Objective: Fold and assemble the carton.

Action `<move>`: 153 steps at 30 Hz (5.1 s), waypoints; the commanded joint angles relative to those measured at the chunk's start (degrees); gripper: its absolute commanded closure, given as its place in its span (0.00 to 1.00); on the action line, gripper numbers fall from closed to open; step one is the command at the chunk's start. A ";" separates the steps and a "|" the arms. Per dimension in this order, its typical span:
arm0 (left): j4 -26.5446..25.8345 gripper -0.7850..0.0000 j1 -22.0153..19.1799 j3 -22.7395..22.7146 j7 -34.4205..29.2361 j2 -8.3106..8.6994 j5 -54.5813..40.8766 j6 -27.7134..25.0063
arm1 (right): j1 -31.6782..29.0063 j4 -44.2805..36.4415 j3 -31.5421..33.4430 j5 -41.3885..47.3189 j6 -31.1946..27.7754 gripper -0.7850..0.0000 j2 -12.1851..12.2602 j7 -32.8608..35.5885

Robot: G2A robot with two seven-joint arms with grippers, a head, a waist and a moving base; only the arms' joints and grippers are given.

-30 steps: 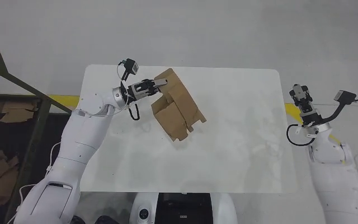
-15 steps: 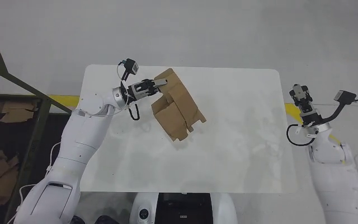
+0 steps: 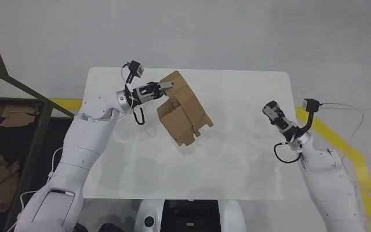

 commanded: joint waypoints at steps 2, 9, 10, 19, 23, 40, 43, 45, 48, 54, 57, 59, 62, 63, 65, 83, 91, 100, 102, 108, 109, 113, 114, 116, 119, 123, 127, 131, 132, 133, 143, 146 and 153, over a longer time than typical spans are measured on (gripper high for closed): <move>0.00 1.00 0.00 0.00 0.00 0.00 0.00 0.00 | -0.05 -0.97 -3.80 3.41 -0.42 0.00 -0.36 3.80; 0.00 1.00 0.00 0.00 0.00 0.00 0.00 0.00 | 2.44 -0.73 -12.36 14.95 -0.48 0.00 -1.32 13.83; 0.00 1.00 0.00 0.00 0.00 0.00 0.00 0.00 | 3.12 -0.29 -13.24 17.00 -0.35 0.00 -1.45 15.15; 0.00 1.00 0.00 0.00 0.00 0.00 0.00 0.00 | 7.77 4.24 -16.45 27.70 0.33 0.00 -2.06 23.19; 0.00 1.00 0.00 0.00 0.00 0.00 0.00 0.00 | 9.49 5.80 -17.15 29.28 1.47 0.00 -2.28 24.94; 0.00 1.00 0.00 0.00 0.00 0.00 0.00 0.00 | 17.53 9.63 -26.24 29.59 3.22 0.00 -5.68 26.17; 0.00 1.00 0.00 0.00 0.00 0.00 0.00 0.00 | 18.34 10.05 -27.42 29.32 3.46 0.39 -6.22 25.84; 0.00 1.00 0.00 0.00 0.00 0.00 0.00 0.00 | 18.81 10.40 -27.96 29.16 3.38 0.55 -6.51 25.65; 0.00 1.00 0.00 0.00 0.00 0.00 0.00 0.00 | 19.39 11.03 -28.39 29.00 3.33 0.66 -6.83 25.53; 0.00 1.00 0.00 0.00 0.00 0.00 0.00 0.00 | 20.10 12.40 -28.64 29.73 3.88 0.88 -7.24 25.78; 0.00 1.00 0.00 0.00 0.00 0.00 0.00 0.00 | 20.22 12.81 -28.85 31.20 4.50 0.96 -7.42 26.99; 0.00 1.00 0.00 0.00 0.00 0.00 0.00 0.00 | 20.34 13.13 -28.95 32.78 5.16 1.00 -7.52 28.35; 0.00 1.00 0.00 0.00 0.00 0.00 0.00 0.00 | 20.53 13.69 -29.03 35.07 6.03 1.00 -7.68 30.50; 0.00 1.00 0.00 0.00 0.00 0.00 0.00 0.00 | 20.60 13.88 -29.03 35.91 6.34 1.00 -7.73 31.26; 0.00 1.00 0.00 0.00 0.00 0.00 0.00 0.00 | 20.76 14.34 -28.89 37.37 6.74 1.00 -7.80 32.71; 0.00 0.00 0.00 0.00 0.00 0.00 0.00 0.00 | 16.63 13.17 -19.90 37.33 9.50 1.00 -5.34 34.60; 0.00 0.00 0.00 0.00 0.00 0.00 0.00 0.00 | 9.47 4.45 -12.80 29.19 12.63 1.00 -3.46 22.01; 0.00 0.00 0.00 0.00 0.00 0.00 0.00 0.00 | 3.30 -4.25 -10.70 26.32 18.34 1.00 -3.19 11.70; 0.00 0.00 0.00 0.00 0.00 0.00 0.00 0.00 | 3.30 -4.25 -10.70 26.32 18.34 1.00 -3.19 11.70; 0.00 0.00 0.00 0.00 0.00 0.00 0.00 0.00 | 3.30 -4.25 -10.70 26.32 18.34 1.00 -3.19 11.70; 0.00 0.00 0.00 0.00 0.00 0.00 0.00 0.00 | 3.30 -4.25 -10.70 26.32 18.34 1.00 -3.19 11.70; 0.00 0.00 0.00 0.00 0.00 0.00 0.00 0.00 | 3.30 -4.25 -10.70 26.32 18.34 1.00 -3.19 11.70; 0.00 0.00 0.00 0.00 0.00 0.00 0.00 0.00 | 3.30 -4.25 -10.70 26.32 18.34 1.00 -3.19 11.70; -0.87 0.00 0.71 0.21 1.95 -0.10 -0.26 1.65 | 2.95 -4.67 -10.71 26.31 18.98 1.00 -3.26 10.57; -1.71 0.00 1.13 0.95 1.89 -0.30 -1.58 4.04 | 2.12 -5.33 -11.36 26.04 20.12 1.00 -3.54 7.95; -1.51 0.00 1.49 2.43 0.90 -0.77 -4.39 5.41 | 1.01 -6.96 -12.71 24.95 22.84 1.00 -4.00 3.70; -1.03 0.00 1.11 4.98 -0.58 -1.49 -6.02 5.86 | -0.67 -9.63 -13.79 22.41 24.74 1.00 -4.32 -0.33; -0.42 0.00 0.43 7.07 -1.75 -2.19 -7.88 6.61 | -2.39 -12.23 -14.70 19.35 25.74 1.00 -4.59 -3.87; -0.24 0.00 0.27 7.51 -2.13 -2.35 -8.40 6.87 | -2.81 -12.70 -14.70 18.50 25.72 1.00 -4.63 -4.83; -0.01 0.00 0.06 7.86 -2.34 -2.48 -8.62 7.01 | -3.27 -13.14 -14.71 17.80 25.63 1.00 -4.67 -5.76; 1.12 0.00 -0.92 11.34 -3.92 -3.58 -6.23 3.12 | -6.05 -15.58 -14.78 17.53 27.20 1.00 -5.08 -8.83; 1.57 0.00 -1.38 12.24 -3.49 -3.91 -5.22 2.25 | -6.04 -15.86 -15.25 17.18 28.20 1.00 -5.30 -9.56; 2.62 0.58 -1.95 12.24 -1.13 -4.32 -4.43 0.86 | -6.06 -16.30 -15.68 16.58 29.08 1.00 -5.74 -11.16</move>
